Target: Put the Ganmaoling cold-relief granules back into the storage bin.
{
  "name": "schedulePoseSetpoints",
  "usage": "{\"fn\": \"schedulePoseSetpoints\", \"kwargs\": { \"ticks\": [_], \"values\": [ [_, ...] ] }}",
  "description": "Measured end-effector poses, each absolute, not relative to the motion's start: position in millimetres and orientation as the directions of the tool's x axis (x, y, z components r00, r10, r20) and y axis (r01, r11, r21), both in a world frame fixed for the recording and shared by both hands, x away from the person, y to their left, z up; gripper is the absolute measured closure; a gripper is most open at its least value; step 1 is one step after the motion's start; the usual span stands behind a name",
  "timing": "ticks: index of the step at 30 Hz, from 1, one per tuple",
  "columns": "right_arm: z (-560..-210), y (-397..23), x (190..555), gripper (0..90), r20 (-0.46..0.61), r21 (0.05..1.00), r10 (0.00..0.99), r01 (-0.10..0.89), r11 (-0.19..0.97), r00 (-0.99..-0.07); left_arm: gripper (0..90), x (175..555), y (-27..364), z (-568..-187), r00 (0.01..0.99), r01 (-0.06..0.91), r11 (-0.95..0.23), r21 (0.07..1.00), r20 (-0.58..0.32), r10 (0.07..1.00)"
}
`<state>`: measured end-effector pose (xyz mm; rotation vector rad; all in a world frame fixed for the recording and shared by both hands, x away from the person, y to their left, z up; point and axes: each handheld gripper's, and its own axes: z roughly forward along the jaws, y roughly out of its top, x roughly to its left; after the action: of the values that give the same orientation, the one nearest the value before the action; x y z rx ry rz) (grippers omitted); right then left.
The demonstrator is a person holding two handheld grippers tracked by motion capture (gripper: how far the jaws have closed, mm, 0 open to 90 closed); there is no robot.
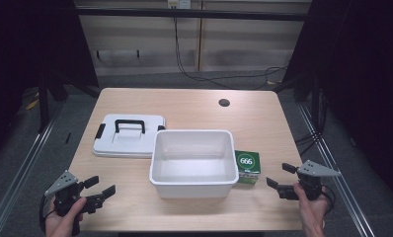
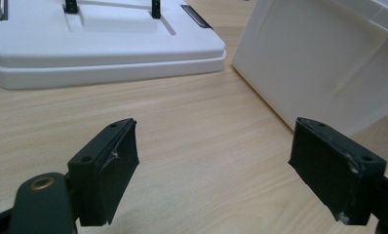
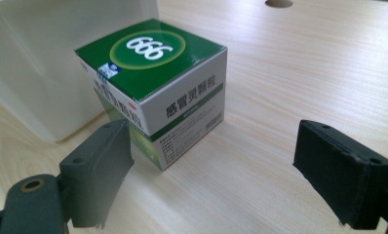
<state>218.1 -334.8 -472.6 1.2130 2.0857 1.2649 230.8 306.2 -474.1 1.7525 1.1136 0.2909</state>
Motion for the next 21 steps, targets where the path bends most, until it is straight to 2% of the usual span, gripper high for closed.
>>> {"fn": "schedulePoseSetpoints", "kwargs": {
  "ticks": [5,10,21],
  "values": [
    [-472.6,-335.6,219.7,13.4,0.066,0.853,0.858,0.475,0.217,-0.51,17.4,231.3,305.1,-475.0,0.544,0.551,-0.073,0.831,-0.292,0.787],
    [-471.7,-335.8,219.9,13.4,0.105,0.847,0.848,0.494,0.198,-0.52,17.4,230.9,306.3,-475.2,0.539,0.549,-0.08,0.832,-0.28,0.794],
    [-457.5,-332.5,215.4,13.5,0.073,0.859,0.845,0.464,0.216,-0.529,17.4,230.6,305.1,-475.2,0.547,0.55,-0.085,0.831,-0.281,0.789]
  ]
}}
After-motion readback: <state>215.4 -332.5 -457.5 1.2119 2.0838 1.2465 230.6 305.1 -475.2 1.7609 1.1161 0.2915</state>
